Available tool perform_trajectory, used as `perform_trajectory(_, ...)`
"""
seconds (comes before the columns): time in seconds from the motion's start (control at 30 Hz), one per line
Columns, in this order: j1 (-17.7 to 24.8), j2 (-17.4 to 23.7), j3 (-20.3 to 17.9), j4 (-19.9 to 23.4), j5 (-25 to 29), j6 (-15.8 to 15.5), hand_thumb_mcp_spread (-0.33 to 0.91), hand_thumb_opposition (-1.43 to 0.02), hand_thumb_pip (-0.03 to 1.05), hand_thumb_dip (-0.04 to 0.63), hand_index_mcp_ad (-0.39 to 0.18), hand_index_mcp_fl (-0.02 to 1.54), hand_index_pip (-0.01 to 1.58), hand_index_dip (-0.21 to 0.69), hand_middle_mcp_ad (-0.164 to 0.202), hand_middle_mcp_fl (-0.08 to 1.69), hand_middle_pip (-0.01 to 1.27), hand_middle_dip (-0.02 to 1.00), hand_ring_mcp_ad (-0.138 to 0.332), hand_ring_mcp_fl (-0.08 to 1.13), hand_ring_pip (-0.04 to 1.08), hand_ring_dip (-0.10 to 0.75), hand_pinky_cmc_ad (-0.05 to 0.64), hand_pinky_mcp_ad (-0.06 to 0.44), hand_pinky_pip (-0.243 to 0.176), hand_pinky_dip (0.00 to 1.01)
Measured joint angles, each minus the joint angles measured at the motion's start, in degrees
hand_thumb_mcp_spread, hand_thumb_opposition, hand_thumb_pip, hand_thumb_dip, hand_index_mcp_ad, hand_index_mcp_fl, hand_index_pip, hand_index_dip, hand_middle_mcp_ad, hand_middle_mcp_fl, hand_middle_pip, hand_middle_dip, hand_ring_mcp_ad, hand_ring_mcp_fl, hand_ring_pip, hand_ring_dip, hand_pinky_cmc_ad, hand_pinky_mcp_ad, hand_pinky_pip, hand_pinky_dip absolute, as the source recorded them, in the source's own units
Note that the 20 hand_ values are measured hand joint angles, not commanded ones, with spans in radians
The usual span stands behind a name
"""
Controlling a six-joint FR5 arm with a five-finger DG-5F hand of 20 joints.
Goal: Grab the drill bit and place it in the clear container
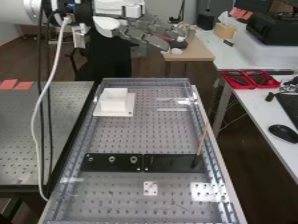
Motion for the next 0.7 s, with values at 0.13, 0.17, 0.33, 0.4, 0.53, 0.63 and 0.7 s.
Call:
perform_trajectory(0.13, -0.1, 0.0, -0.2, 0.5, -0.1, 0.0, 0.34, -0.67, 0.2, 0.059, -0.08, 0.42, 0.06, 0.314, 0.082, 0.18, 0.13, 0.2, 0.173, 0.01, 0.11, 0.054, 0.48, 0.314, -0.089, 0.15)
perform_trajectory(0.17, -0.1, 0.0, -0.2, 0.5, -0.1, 0.0, 0.34, -0.67, 0.2, 0.063, -0.08, 0.42, 0.06, 0.314, 0.082, 0.18, 0.13, 0.2, 0.173, 0.01, 0.11, 0.054, 0.48, 0.314, -0.089, 0.15)
perform_trajectory(0.33, 0.2, -0.1, -0.2, 0.6, 0.2, 0.0, 0.34, -0.67, 0.2, 0.059, -0.08, 0.42, 0.06, 0.314, 0.082, 0.18, 0.13, 0.2, 0.173, 0.01, 0.11, 0.054, 0.48, 0.314, -0.093, 0.15)
perform_trajectory(0.4, 0.3, -0.1, -0.2, 0.8, 0.1, 0.0, 0.34, -0.67, 0.2, 0.059, -0.08, 0.42, 0.06, 0.314, 0.082, 0.18, 0.13, 0.2, 0.173, 0.01, 0.11, 0.054, 0.48, 0.314, -0.089, 0.15)
perform_trajectory(0.53, 0.5, 0.0, -0.1, 1.0, -0.4, 0.0, 0.34, -0.67, 0.2, 0.059, -0.08, 0.42, 0.06, 0.314, 0.082, 0.18, 0.13, 0.2, 0.171, 0.01, 0.11, 0.054, 0.48, 0.314, -0.089, 0.15)
perform_trajectory(0.63, 0.6, 0.0, -0.1, 1.0, -0.6, -0.1, 0.34, -0.67, 0.2, 0.059, -0.08, 0.42, 0.06, 0.314, 0.082, 0.18, 0.13, 0.2, 0.171, 0.01, 0.11, 0.054, 0.48, 0.312, -0.089, 0.15)
perform_trajectory(0.7, 0.6, 0.0, -0.1, 0.9, -0.6, -0.1, 0.34, -0.67, 0.2, 0.059, -0.08, 0.42, 0.06, 0.314, 0.082, 0.18, 0.13, 0.2, 0.171, 0.01, 0.11, 0.054, 0.48, 0.312, -0.089, 0.15)
